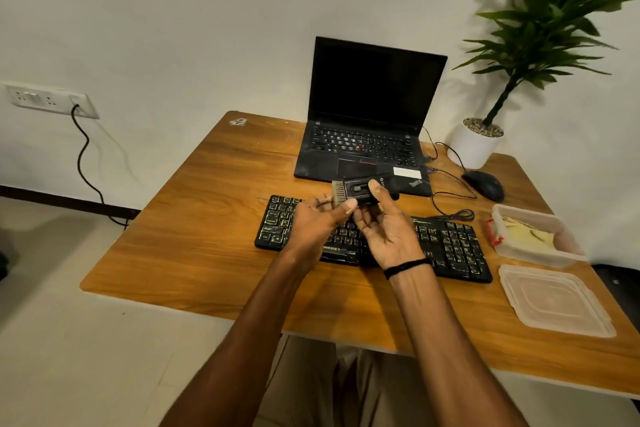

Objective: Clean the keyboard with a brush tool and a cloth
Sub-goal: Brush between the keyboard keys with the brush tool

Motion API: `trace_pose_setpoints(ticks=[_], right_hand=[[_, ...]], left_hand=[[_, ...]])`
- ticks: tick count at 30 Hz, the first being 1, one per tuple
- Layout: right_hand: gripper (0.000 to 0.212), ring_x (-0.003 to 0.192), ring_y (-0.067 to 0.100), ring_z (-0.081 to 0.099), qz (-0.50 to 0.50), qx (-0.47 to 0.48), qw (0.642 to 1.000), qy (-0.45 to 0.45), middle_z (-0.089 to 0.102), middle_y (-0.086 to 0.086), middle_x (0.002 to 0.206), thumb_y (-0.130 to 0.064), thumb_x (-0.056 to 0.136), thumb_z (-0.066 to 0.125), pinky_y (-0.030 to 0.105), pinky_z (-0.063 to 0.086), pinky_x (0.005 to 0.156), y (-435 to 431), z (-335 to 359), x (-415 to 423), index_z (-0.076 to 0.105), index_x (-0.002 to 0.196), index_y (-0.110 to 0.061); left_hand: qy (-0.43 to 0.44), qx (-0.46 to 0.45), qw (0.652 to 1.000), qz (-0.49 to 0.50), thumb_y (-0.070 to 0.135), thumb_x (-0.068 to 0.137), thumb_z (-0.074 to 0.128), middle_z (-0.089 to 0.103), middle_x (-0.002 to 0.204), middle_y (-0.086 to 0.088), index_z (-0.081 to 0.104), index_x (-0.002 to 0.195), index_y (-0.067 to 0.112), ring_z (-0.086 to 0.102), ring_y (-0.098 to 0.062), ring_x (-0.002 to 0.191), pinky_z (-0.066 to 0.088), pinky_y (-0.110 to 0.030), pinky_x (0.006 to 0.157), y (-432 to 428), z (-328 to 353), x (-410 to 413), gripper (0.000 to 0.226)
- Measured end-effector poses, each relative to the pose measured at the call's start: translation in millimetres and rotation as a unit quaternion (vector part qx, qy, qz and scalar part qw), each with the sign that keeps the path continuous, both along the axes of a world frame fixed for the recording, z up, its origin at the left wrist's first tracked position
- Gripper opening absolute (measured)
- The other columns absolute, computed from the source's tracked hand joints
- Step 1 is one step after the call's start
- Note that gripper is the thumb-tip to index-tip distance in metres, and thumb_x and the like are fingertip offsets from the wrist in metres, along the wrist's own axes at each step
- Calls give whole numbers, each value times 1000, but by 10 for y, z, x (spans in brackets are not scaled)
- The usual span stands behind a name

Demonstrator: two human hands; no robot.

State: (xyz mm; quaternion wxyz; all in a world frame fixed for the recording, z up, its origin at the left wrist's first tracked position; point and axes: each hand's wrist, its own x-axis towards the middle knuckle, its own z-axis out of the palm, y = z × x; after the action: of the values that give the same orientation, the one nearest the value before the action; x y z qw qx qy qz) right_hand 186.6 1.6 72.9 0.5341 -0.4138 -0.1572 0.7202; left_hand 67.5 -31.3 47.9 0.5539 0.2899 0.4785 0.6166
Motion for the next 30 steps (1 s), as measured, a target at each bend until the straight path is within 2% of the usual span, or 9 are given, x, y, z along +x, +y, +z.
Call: trace_pose_setpoints(ticks=[3, 6, 9, 12, 16, 18, 21, 25, 30], right_hand=[[23, 108, 29, 64, -3, 11, 1000, 18, 67, 19, 112, -10, 85, 74, 46, 52, 99, 30, -1, -64, 61, 104, -8], [31, 113, 33, 63, 18, 7, 999, 40, 64, 23, 120, -8, 85, 73, 49, 51, 101, 107, -29, -107, 58, 112, -5], [31, 114, 33, 63, 40, 8, 998, 45, 62, 25, 125, -1, 85, 71, 47, 53, 98, 191, -76, -156, 58, 113, -2], [26, 113, 31, 64, 55, 34, 998, 12, 64, 22, 123, 3, 85, 68, 44, 55, 93, 244, -97, -225, 59, 108, -5], [44, 106, 28, 68, 74, 122, 985, -95, 67, 16, 118, 7, 82, 71, 36, 60, 75, 329, -98, -380, 55, 121, -4], [53, 105, 26, 68, 82, 153, 970, -169, 67, 13, 116, 6, 80, 75, 36, 61, 76, 397, -139, -450, 52, 126, -4], [60, 103, 18, 68, 89, 193, 915, -342, 68, 5, 115, -7, 75, 83, 38, 59, 87, 528, -267, -525, 51, 125, -12], [62, 94, 13, 61, 72, 264, 776, -568, 59, -6, 109, -24, 79, 81, 27, 57, 75, 561, -318, -648, 43, 126, -13], [60, 96, 9, 62, 151, 355, 725, -570, 60, -10, 108, -27, 79, 81, 12, 49, 70, 529, -325, -1014, 46, 126, -17]], left_hand=[[100, -7, 994, 41, 17, 83, 82, 70, 114, -7, 38, 139, 17, 68, -20, 108, 55, -34, 91, -57, -41, -285, 71], [178, 12, 982, 58, 28, 77, 86, 62, 124, -6, 22, 150, 26, 62, -17, 114, 50, -25, 83, -146, -99, -679, 98], [266, -5, 964, 6, 41, 58, 92, 48, 141, -7, 11, 156, 33, 48, -23, 132, 47, -40, 107, -214, -222, -1103, 127], [365, -61, 923, -107, 56, 41, 99, 33, 162, -2, -1, 159, 41, 27, -28, 151, 27, -56, 123, -247, -352, -1417, 156], [473, -74, 855, -197, 45, 48, 101, 17, 171, 4, -14, 161, 38, 8, -30, 157, 11, -59, 126, -190, -382, -1512, 162], [489, -60, 843, -215, 44, 49, 101, 14, 172, 6, -17, 161, 39, 6, -30, 157, 10, -61, 126, -127, -363, -1514, 163], [488, -50, 842, -224, 47, 49, 100, 14, 172, 8, -17, 161, 37, 8, -27, 157, 13, -59, 126, -67, -358, -1540, 163], [529, -41, 824, -197, 59, 49, 98, 17, 171, 3, -13, 162, 34, 17, -28, 154, 18, -57, 125, -70, -455, -1483, 160], [560, -20, 812, -163, 63, 51, 95, 17, 170, -1, -13, 163, 21, 22, -26, 153, 20, -50, 126, -95, -547, -1398, 162]])
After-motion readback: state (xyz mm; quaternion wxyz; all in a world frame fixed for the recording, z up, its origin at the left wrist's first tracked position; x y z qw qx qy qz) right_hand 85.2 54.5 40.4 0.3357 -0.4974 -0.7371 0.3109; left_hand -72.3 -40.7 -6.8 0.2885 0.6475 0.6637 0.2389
